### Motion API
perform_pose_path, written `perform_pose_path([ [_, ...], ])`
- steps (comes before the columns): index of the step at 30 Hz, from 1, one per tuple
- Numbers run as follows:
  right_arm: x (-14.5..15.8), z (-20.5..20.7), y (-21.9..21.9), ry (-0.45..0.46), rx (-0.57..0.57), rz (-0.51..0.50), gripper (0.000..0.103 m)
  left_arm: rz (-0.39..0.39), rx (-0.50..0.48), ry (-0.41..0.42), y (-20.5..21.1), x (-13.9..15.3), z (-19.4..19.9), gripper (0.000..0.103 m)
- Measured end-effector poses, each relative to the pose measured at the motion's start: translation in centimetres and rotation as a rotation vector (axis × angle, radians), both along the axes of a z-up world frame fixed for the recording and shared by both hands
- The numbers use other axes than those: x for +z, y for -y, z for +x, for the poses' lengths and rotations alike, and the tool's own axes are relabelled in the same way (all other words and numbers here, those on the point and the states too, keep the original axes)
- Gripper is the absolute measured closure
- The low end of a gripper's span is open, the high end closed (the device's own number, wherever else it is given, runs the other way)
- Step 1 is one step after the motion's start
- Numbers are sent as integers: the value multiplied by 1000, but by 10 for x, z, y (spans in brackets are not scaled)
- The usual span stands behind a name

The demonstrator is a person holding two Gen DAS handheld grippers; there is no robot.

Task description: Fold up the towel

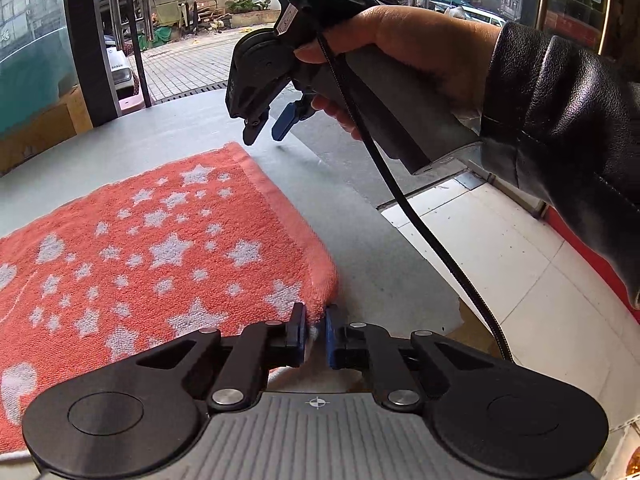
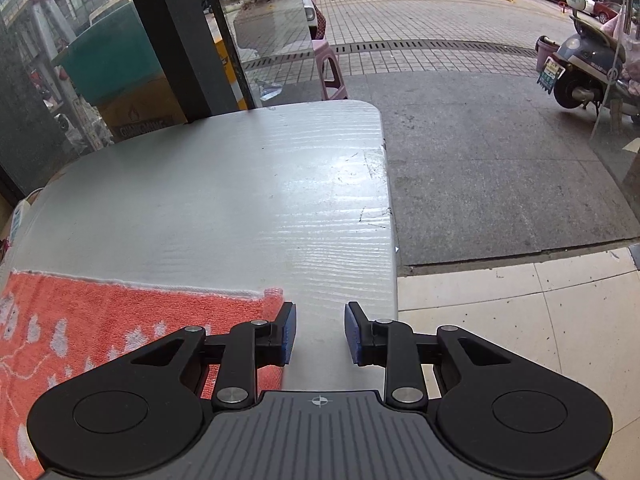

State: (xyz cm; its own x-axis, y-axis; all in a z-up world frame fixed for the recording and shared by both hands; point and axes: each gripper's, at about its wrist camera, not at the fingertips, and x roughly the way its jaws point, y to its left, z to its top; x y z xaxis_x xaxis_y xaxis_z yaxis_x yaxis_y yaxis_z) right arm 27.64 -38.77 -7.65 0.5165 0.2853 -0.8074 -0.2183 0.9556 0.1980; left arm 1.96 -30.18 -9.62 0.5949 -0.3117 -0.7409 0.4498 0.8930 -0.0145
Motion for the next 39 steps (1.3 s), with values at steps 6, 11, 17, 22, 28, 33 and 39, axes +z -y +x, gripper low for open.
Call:
perform_pose_path([
  [6, -1, 13, -16, -25, 23, 20, 75, -6, -2, -6, -1, 0, 0, 93],
  [11, 0, 9, -29, -37, 111, 8, 75, -9, -5, -5, -1, 0, 0, 93],
  [17, -4, 1, -42, 23, 142, -100, 90, -13, -4, -7, -1, 0, 1, 93],
  [22, -1, 0, -37, 41, 119, -61, 99, -22, 4, -16, -3, 1, -2, 93],
  [28, 17, -7, -30, 73, 106, 1, 99, -43, 24, -13, -14, 8, -7, 93],
  [33, 34, -14, -35, 102, 108, 48, 99, -63, 49, 16, -30, 16, -14, 93],
  [39, 51, -22, -44, 121, 111, 127, 99, -86, 104, 63, -63, 28, -16, 93],
])
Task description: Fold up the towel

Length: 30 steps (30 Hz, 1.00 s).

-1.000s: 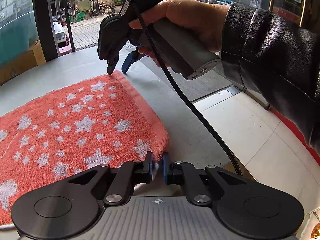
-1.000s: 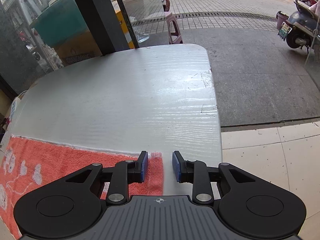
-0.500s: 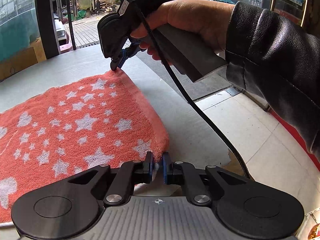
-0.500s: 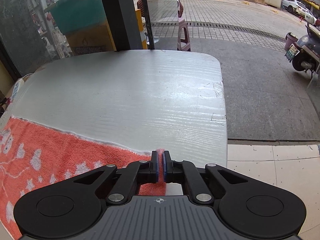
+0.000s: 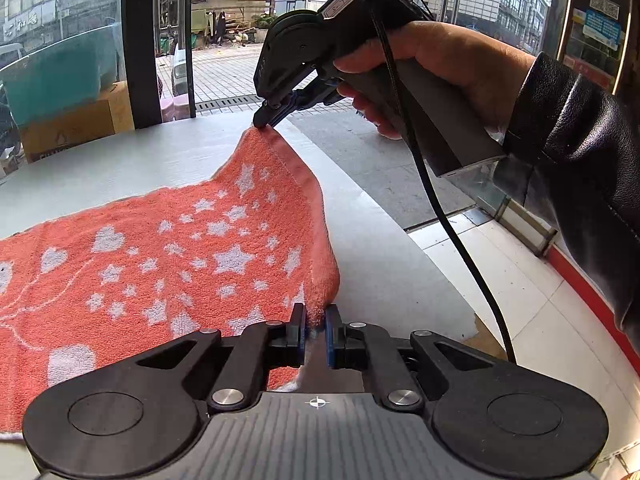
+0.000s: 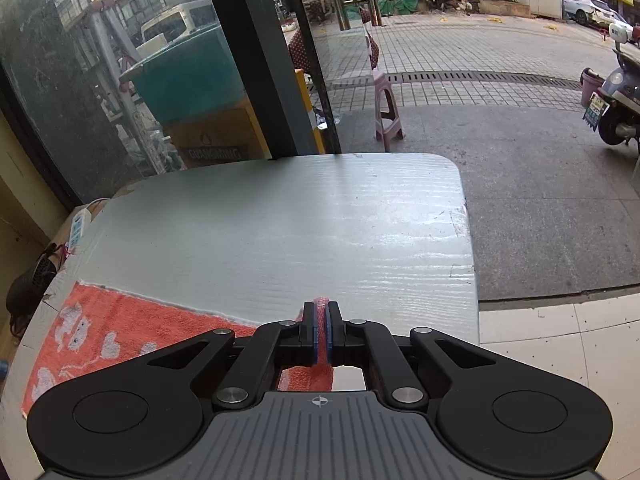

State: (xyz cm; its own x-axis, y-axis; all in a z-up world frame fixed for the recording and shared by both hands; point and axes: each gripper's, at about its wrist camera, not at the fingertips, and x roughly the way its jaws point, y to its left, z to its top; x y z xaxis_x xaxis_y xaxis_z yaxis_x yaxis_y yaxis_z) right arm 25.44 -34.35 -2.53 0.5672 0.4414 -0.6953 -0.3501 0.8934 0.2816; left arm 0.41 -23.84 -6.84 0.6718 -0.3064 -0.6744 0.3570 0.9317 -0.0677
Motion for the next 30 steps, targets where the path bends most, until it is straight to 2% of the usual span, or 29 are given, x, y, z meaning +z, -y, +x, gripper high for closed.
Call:
perform_pose_path([
  [11, 37, -13, -44, 52, 47, 202, 100, -50, 147, 56, -78, 27, -8, 93],
  [13, 41, -12, -56, 55, 71, 208, 100, -49, 167, 66, -90, 31, -8, 93],
  [16, 35, -8, -77, 26, 72, 108, 99, -50, 173, 68, -101, 30, -7, 93],
  [18, 25, -6, -84, 7, 0, 12, 98, -53, 161, 62, -106, 29, -7, 93],
  [20, 15, -8, -78, -40, -29, 10, 96, -57, 127, 51, -106, 28, -9, 93],
  [23, -7, -21, -49, -177, -90, 70, 92, -71, 85, 44, -109, 29, -16, 93],
  [27, -29, -45, -20, -259, -204, 67, 88, -96, 32, 30, -106, 27, -18, 93],
  [30, -39, -50, -9, -286, -243, 82, 88, -100, 2, 27, -103, 24, -17, 93],
])
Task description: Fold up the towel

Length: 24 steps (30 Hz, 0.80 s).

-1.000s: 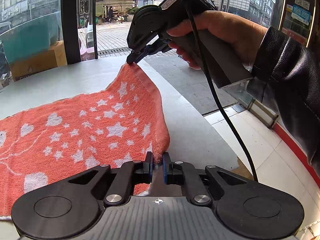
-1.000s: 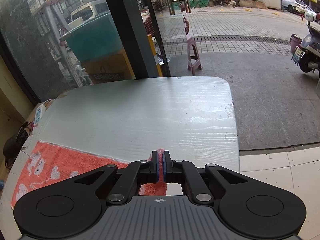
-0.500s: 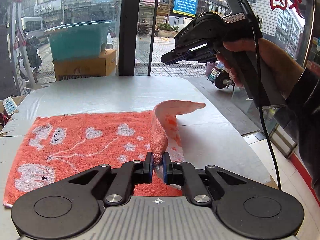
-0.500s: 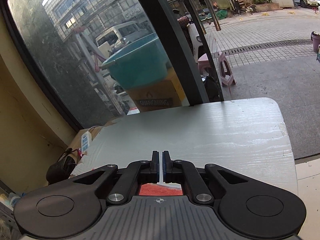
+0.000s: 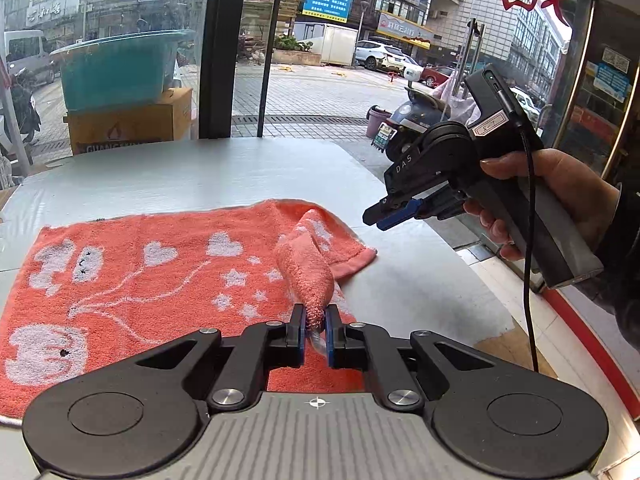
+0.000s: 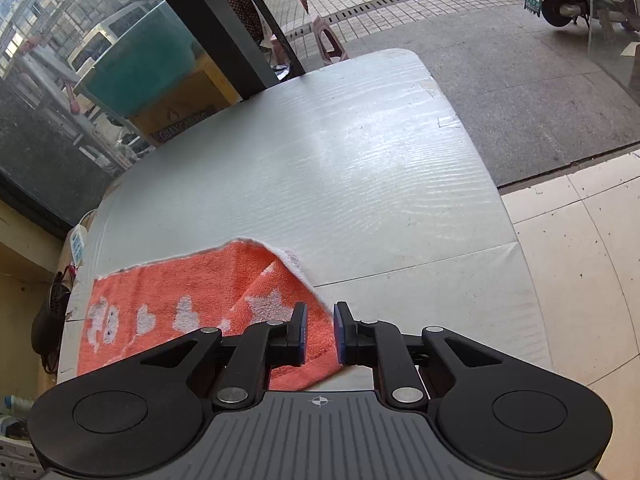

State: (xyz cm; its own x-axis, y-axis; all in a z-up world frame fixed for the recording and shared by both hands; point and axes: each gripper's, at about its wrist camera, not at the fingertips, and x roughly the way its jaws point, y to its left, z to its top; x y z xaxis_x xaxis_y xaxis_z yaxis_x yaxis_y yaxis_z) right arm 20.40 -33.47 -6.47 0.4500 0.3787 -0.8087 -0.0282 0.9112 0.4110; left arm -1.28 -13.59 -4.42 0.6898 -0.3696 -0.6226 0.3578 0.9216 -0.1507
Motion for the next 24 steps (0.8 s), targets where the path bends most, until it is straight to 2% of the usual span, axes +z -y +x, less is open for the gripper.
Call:
perform_pose_path([
  [8, -15, -1, 2, -17, -52, -41, 87, -4, -21, -4, 4, 1, -2, 93],
  [10, -17, -4, -5, 5, -37, -52, 81, -3, -22, -7, 4, 1, -1, 93],
  [11, -17, -6, -8, 16, -31, -62, 74, -3, -23, -8, 4, 1, -1, 93],
  [12, -17, -7, -13, 28, -15, -84, 70, -4, -24, -10, 4, 1, -1, 93],
  [17, -18, -17, -39, 99, 80, -228, 70, -4, -28, -11, 4, 1, -2, 93],
  [19, -20, -21, -48, 125, 123, -287, 74, -6, -28, -15, 3, 1, -3, 93],
  [20, -21, -22, -49, 133, 134, -307, 88, -7, -28, -16, 3, 1, -3, 93],
  [21, -22, -22, -51, 141, 145, -327, 94, -8, -28, -18, 3, 0, -3, 93],
  [24, -20, -24, -52, 139, 186, -322, 95, -8, -26, -21, 2, 0, -3, 93],
])
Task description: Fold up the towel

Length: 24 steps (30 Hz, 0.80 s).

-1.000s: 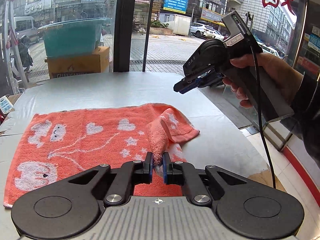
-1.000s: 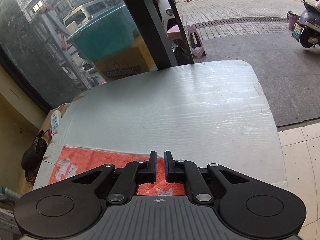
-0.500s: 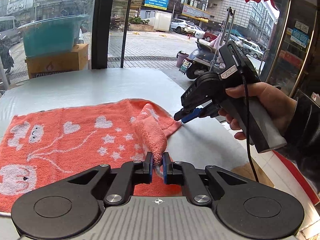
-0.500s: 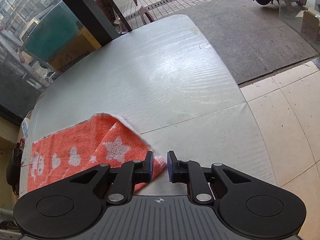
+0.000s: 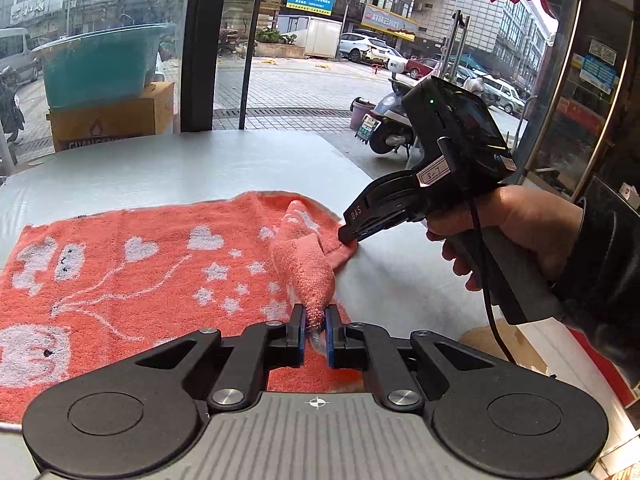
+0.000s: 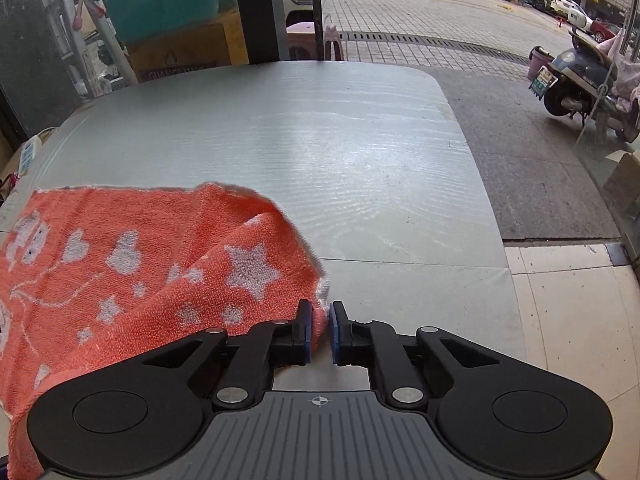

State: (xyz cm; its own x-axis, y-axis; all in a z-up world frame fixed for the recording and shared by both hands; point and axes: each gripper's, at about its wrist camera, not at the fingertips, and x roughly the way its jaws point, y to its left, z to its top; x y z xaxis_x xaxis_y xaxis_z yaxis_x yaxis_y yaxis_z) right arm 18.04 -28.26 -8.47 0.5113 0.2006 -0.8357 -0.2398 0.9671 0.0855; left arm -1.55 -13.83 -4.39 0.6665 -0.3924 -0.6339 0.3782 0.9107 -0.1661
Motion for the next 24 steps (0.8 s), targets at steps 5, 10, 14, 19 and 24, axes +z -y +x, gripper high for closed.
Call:
perform_pose_path([
  [5, 22, -3, -5, 62, 14, 56, 95, -17, 10, 17, -7, 6, -3, 93],
  [10, 57, -4, -17, 122, 53, 155, 95, -42, 42, 45, -25, 15, -7, 93],
  [14, 77, -1, -42, 159, 104, 244, 95, -52, 94, 73, -49, 22, -10, 93],
  [19, 88, 6, -84, 147, 179, 317, 95, -46, 191, 98, -84, 27, -15, 93],
  [24, 91, 9, -131, 134, 262, 325, 95, -53, 282, 105, -120, 25, -21, 93],
])
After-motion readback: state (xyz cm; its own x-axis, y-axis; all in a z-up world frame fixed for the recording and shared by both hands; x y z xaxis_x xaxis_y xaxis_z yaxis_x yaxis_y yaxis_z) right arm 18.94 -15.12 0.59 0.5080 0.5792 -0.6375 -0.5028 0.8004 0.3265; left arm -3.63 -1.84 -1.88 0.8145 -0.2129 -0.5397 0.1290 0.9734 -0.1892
